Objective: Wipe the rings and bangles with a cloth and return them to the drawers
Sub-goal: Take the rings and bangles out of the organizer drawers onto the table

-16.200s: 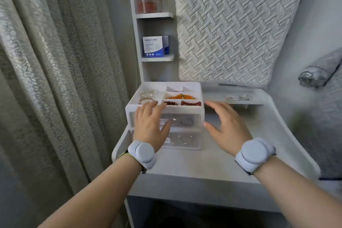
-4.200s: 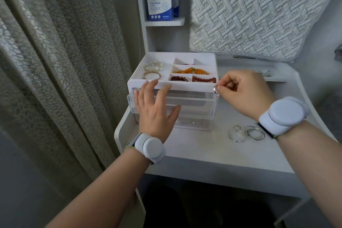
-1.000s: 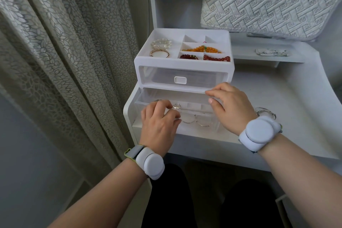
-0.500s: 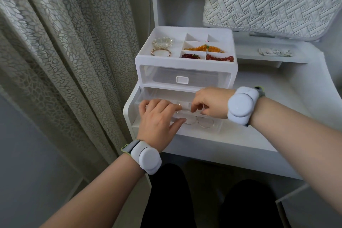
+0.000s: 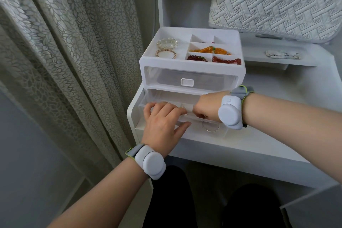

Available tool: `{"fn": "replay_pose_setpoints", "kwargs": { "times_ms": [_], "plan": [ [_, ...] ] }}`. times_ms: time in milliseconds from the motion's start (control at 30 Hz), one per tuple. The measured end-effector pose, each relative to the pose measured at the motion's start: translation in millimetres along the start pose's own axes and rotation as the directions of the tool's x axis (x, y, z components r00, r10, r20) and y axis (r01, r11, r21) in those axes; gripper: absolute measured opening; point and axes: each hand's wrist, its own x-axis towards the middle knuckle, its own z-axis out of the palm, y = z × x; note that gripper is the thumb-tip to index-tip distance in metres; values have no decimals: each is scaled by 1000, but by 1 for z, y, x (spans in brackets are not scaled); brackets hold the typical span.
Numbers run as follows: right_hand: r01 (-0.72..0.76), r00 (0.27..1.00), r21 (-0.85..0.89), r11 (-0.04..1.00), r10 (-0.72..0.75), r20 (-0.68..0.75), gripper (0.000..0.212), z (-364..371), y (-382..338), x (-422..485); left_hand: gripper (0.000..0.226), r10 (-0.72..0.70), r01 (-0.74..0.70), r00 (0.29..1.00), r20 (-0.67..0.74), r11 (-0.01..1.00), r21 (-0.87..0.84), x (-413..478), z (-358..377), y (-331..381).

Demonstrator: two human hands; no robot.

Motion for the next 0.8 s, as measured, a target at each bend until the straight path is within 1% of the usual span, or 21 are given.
{"fn": "replay_pose_setpoints", "kwargs": {
  "times_ms": [100, 200, 333, 400, 467, 533, 600, 733, 800],
  "plan": [
    [7, 1000, -49, 999, -5, 30, 9, -1, -1, 1, 28, -17, 17, 1000, 26, 1000, -2, -1, 0, 1],
    [27, 999, -66, 997, -25, 26, 13, -2, -1, 0, 29, -27, 27, 999, 44, 1000, 1, -2, -1, 2],
    [24, 996, -27, 999, -26, -83, 8, 2, 3, -3, 28, -30, 30, 999, 40, 1000, -8, -1, 0, 1],
    [18, 984, 37, 999, -11, -177, 13, 4, 5, -6, 29, -31, 31, 999, 37, 999, -10, -1, 0, 1],
    [20, 962, 124, 992, 15, -274, 9, 4, 8, -11, 29, -27, 27, 999, 30, 1000, -8, 0, -1, 1],
    [48, 930, 219, 975, 36, -365, 4, 2, 10, -19, 29, -28, 28, 999, 20, 1000, -8, 0, -1, 2],
    [83, 891, 316, 945, 72, -448, 5, 3, 14, -27, 30, -31, 31, 999, 9, 999, -13, 1, 0, 4],
    [95, 828, 513, 853, 219, -517, 6, 10, 22, -47, 30, -21, 20, 1000, -14, 999, -41, 6, 0, 14],
    [95, 773, 588, 803, 313, -552, 8, 17, 30, -60, 31, -8, 7, 1000, -17, 999, -52, 10, 2, 22]
  ]
}}
